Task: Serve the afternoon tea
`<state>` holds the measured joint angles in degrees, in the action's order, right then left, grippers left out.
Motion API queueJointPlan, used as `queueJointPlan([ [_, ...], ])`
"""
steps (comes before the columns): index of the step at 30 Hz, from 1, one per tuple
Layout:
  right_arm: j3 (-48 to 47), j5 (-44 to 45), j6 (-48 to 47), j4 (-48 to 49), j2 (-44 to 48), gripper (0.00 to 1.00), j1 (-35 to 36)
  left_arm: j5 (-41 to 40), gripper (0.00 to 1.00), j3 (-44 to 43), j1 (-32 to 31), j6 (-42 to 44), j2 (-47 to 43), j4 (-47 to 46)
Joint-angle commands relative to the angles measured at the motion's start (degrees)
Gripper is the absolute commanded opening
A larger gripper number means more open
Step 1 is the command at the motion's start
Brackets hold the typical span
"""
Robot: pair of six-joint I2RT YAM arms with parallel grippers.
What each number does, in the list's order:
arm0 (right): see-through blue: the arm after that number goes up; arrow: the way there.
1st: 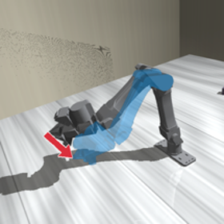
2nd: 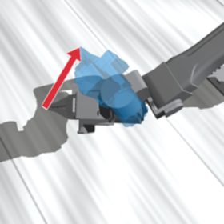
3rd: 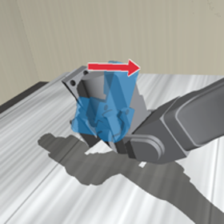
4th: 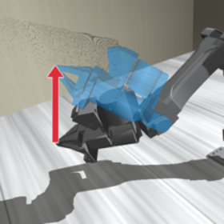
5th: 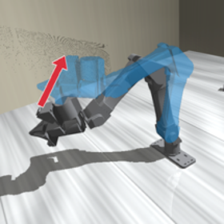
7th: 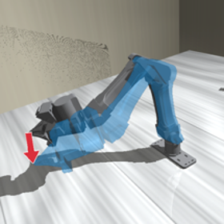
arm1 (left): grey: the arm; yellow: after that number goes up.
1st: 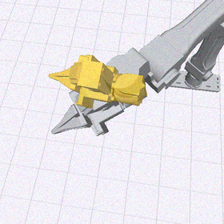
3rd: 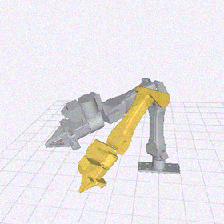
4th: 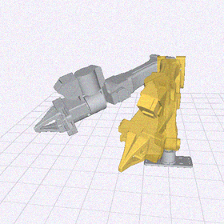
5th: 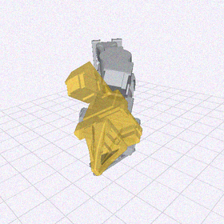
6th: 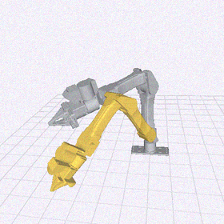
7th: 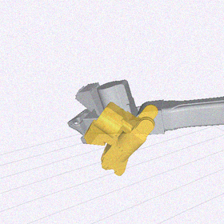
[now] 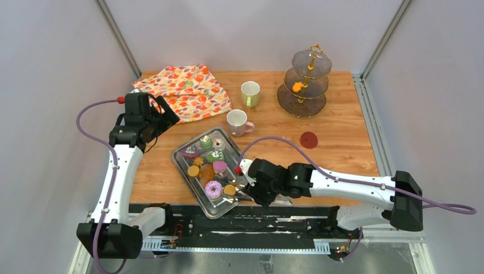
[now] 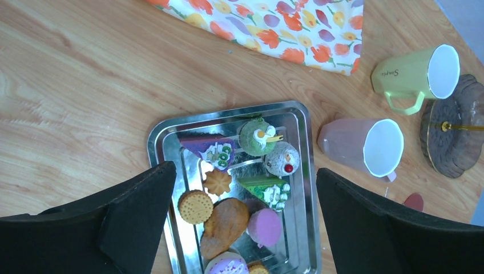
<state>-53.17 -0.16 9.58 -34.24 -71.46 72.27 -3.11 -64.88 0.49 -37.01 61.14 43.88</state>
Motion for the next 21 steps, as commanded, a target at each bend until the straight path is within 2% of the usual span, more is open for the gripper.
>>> queueJointPlan([
  [1,-0.21,2.03,-0.62,0.94,-0.76,0.46,1.38,0.48,0.98,0.5,-0.32,-0.12,0.11,-0.81],
  [3,0.04,2.7,-0.7,0.82,-0.78,0.43,1.38,0.5,0.98,0.54,-0.32,-0.07,0.02,-0.8],
  [7,0.08,3.86,-0.53,0.16,0.27,0.2,1.38,0.48,0.98,0.66,-0.32,-0.03,-0.21,-0.73],
  [9,0.18,5.17,-0.27,0.05,1.78,0.13,1.38,0.38,0.98,0.64,-0.32,-0.06,-0.34,-0.81],
  [14,0.18,7.9,1.0,-0.46,6.67,0.13,-1.33,0.63,0.98,0.63,-0.32,-0.07,-0.32,-0.8],
  [21,2.36,8.83,5.95,0.21,17.36,0.09,-12.97,1.46,0.98,1.41,-0.32,0.3,0.19,-1.61],
])
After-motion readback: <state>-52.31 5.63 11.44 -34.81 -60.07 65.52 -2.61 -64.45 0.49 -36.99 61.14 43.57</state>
